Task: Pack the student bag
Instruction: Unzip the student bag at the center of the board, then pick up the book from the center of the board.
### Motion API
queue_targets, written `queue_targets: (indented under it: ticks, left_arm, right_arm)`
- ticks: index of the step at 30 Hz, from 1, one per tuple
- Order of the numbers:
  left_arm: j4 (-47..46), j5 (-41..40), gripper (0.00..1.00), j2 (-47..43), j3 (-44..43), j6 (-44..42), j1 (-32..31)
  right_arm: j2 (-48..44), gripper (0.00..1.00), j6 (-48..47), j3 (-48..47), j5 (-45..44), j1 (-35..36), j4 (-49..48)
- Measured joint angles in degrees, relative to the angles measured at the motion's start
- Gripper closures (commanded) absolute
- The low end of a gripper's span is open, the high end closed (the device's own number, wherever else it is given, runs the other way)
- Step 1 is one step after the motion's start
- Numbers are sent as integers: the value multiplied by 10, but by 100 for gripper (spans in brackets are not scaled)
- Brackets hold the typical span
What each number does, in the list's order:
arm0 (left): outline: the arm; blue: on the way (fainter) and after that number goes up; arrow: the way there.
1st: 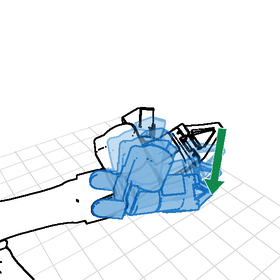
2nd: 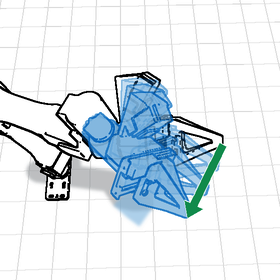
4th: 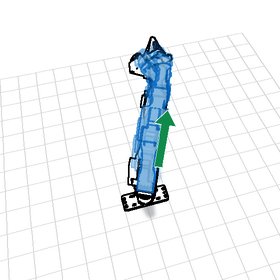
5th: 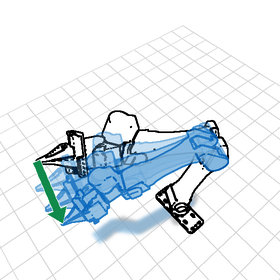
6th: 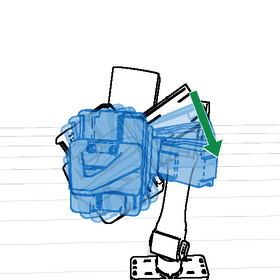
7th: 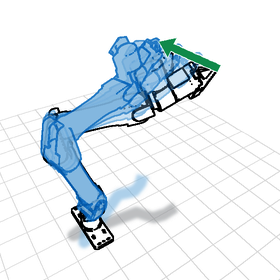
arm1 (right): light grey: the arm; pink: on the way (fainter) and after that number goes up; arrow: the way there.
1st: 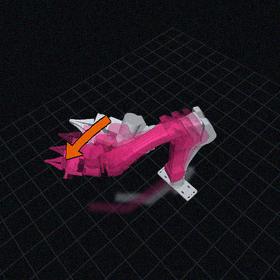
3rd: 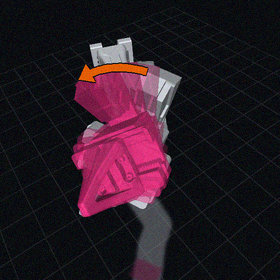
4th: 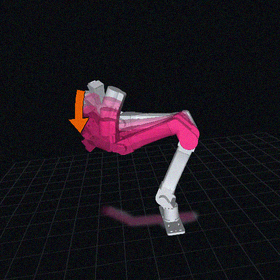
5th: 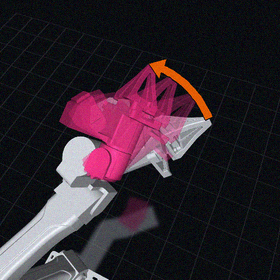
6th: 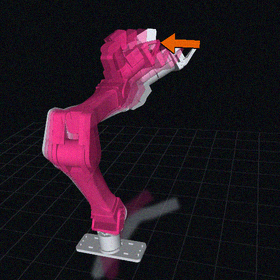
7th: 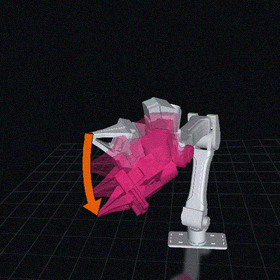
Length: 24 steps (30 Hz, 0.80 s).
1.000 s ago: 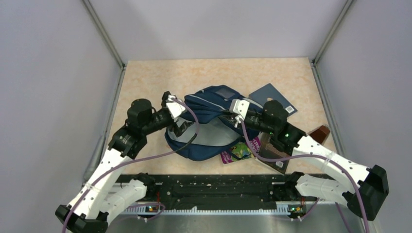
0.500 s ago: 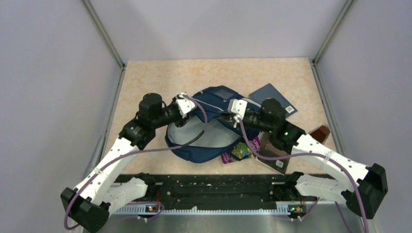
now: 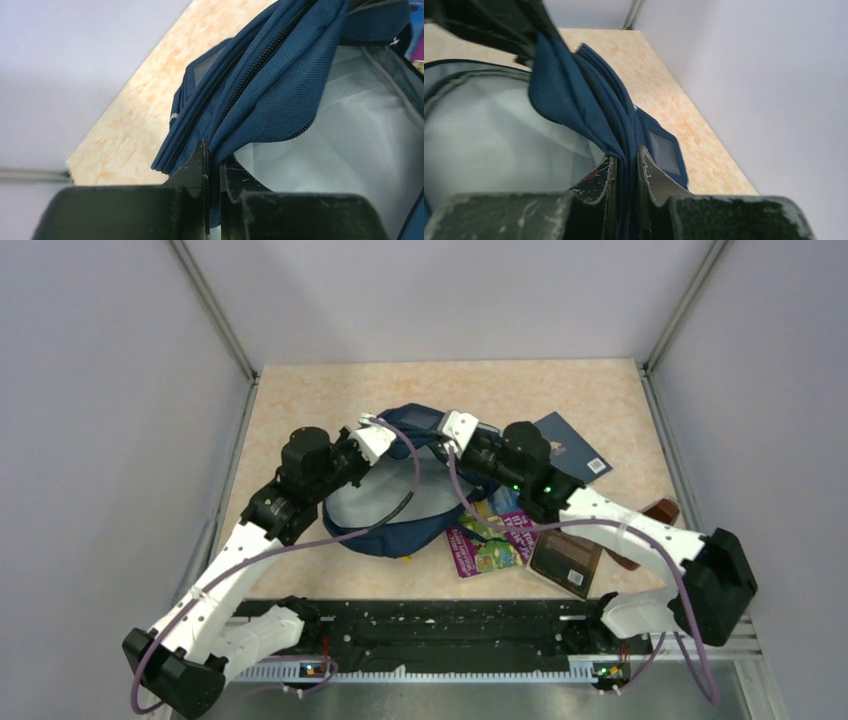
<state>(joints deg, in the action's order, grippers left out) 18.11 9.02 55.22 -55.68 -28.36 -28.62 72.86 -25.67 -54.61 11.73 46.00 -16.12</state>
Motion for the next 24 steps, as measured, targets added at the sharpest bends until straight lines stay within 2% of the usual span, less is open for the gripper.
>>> queue_targets:
  ticks: [2,3,6,8,11,12,16,19,24]
  left_arm:
    - [7,-30,100,-2,-10,3,1]
    - [15,-44,100,-2,-17,6,2]
    - [39,-77,100,-2,-37,25,3]
    - [69,-105,100,1,-56,47,4]
    - [104,-139,100,20,-94,87,3]
    - [109,-150,100,29,-106,101,2]
    - [122,-187,100,53,-122,163,0]
    - [131,-205,100,59,-122,201,1]
    - [124,-218,100,59,-106,241,5]
  right_arm:
    - [45,97,9,-31,-12,-4,-21]
    - [64,86,16,-45,-15,-5,-28]
    - [124,45,44,-93,-23,-13,-41]
    - [156,31,66,-126,-54,-16,-36]
    - [182,17,107,-169,-107,-24,-13]
    - [183,4,120,-175,-129,-25,-2]
    - [169,1,177,-184,-218,-31,74]
    - [124,1,227,-169,-280,-40,148]
    - [-50,1,329,-82,-367,-49,261]
